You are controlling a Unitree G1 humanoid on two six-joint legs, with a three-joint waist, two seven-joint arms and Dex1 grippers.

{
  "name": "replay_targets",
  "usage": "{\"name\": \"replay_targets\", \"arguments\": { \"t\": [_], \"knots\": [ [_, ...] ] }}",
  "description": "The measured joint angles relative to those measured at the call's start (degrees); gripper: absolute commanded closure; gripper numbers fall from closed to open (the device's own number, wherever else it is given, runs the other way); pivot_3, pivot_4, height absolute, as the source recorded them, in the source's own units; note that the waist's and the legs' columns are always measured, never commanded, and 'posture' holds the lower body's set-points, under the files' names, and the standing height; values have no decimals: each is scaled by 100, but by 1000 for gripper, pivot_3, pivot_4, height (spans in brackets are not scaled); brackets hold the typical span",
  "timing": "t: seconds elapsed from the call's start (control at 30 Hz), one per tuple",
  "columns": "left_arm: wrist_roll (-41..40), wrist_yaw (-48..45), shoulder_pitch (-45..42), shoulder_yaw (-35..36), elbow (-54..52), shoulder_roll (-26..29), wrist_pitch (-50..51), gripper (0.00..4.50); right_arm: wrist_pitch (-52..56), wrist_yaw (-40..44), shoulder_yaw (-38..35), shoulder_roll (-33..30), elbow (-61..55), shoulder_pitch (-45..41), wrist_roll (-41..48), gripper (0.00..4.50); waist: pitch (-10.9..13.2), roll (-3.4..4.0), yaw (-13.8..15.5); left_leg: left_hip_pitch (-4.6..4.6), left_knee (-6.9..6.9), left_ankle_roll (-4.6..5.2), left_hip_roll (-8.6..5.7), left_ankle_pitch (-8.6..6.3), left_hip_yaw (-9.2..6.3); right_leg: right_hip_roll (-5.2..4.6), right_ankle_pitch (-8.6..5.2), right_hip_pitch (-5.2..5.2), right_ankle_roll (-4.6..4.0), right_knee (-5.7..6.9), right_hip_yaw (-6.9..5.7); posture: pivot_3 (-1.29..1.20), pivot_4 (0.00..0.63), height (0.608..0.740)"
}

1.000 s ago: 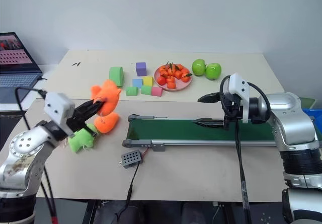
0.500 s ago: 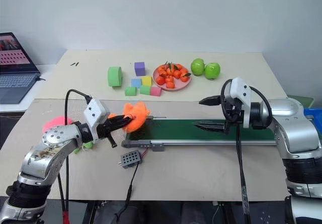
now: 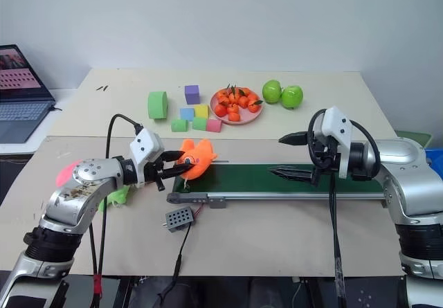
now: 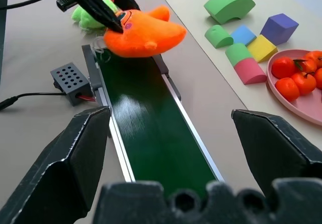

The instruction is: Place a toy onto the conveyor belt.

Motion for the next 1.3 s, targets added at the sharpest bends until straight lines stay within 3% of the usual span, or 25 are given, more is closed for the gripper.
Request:
{"name": "replay_targets", "arguments": {
  "t": [0.13, 0.5, 0.67, 0.9, 1.3],
  "knots": [
    [-31, -7, -98, 21, 116, -22, 119, 81, 0, 0, -1, -9, -7, 0, 0, 0, 0, 0, 2, -1, 1, 0, 0, 0, 0, 0, 0, 1, 0, 1, 0, 0, 150, 738],
    [-221, 96, -138, 271, 114, -128, 253, 81, 0, 18, -2, -18, -4, -1, 0, 0, 0, 0, 2, 0, 1, 0, 0, 0, 0, 0, -1, 0, 1, 1, 0, 0, 150, 738],
    [-752, -83, -296, 695, 106, -111, 529, 81, 0, 107, -14, -139, 36, -16, 2, 0, 1, -2, 3, -2, 2, 0, 0, 0, -1, 0, -1, -1, 1, 2, 0, 0, 150, 738],
    [-1249, -292, -1019, 1038, 96, 359, 1134, 81, 0, 233, -65, -317, 198, -137, 3, 0, 5, -7, -3, -2, 2, 0, 0, 0, -1, 0, -2, 1, 3, 3, 0, 0, 150, 738],
    [-1499, -588, -988, 998, -386, 688, 1339, 81, 18, 223, -239, -426, 318, -281, 16, 0, 8, -10, -4, -2, 2, 0, 0, 0, -1, 0, -2, 0, 3, 2, 0, 0, 150, 738]
  ]
}}
